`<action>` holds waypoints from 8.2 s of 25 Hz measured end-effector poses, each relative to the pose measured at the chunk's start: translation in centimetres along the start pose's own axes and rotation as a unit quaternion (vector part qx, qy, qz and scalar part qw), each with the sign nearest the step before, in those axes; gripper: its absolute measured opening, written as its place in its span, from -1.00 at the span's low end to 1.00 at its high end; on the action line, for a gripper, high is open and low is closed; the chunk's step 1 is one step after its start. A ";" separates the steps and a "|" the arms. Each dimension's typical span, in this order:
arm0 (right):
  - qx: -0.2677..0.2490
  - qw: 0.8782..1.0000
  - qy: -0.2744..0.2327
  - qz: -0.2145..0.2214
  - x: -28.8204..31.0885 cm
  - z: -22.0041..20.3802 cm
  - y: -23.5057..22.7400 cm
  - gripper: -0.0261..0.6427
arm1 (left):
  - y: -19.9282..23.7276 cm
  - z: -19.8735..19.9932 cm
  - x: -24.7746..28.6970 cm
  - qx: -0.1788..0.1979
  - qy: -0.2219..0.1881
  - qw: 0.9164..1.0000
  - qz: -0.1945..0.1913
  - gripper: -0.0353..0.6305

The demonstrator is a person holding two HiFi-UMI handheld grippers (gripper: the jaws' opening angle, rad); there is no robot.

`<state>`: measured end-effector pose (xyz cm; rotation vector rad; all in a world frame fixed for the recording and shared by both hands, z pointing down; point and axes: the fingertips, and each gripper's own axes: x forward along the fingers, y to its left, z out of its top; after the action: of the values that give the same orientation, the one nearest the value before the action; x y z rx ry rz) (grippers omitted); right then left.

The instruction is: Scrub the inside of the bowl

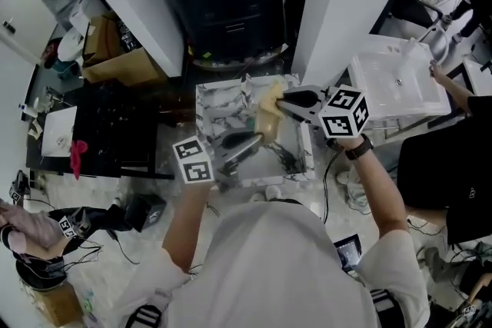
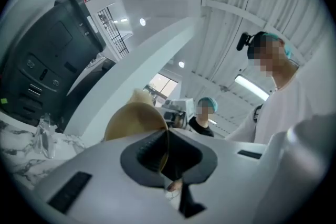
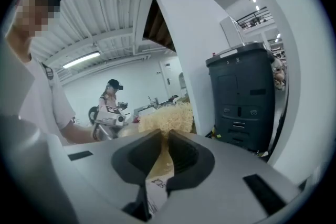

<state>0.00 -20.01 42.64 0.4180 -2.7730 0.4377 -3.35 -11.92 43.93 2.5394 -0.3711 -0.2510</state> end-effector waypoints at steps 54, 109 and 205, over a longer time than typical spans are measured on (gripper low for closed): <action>-0.007 1.000 0.021 0.001 -1.1 -0.3 6.0 -0.78 | 2.2 4.6 -0.8 -0.024 -0.107 0.992 0.067 -0.83; -0.030 0.991 0.086 -0.102 0.3 -4.0 1.1 -0.78 | 3.1 6.5 -3.6 -0.128 -0.222 0.967 0.016 -0.83; 0.016 0.989 0.017 -0.146 -4.1 -4.2 -0.6 -0.78 | 2.0 4.1 0.7 -0.061 -0.167 0.978 0.112 -0.83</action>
<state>4.98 -18.21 45.23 0.8019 -2.6177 0.4119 -4.16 -15.76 41.59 2.3093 -0.7409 -0.5967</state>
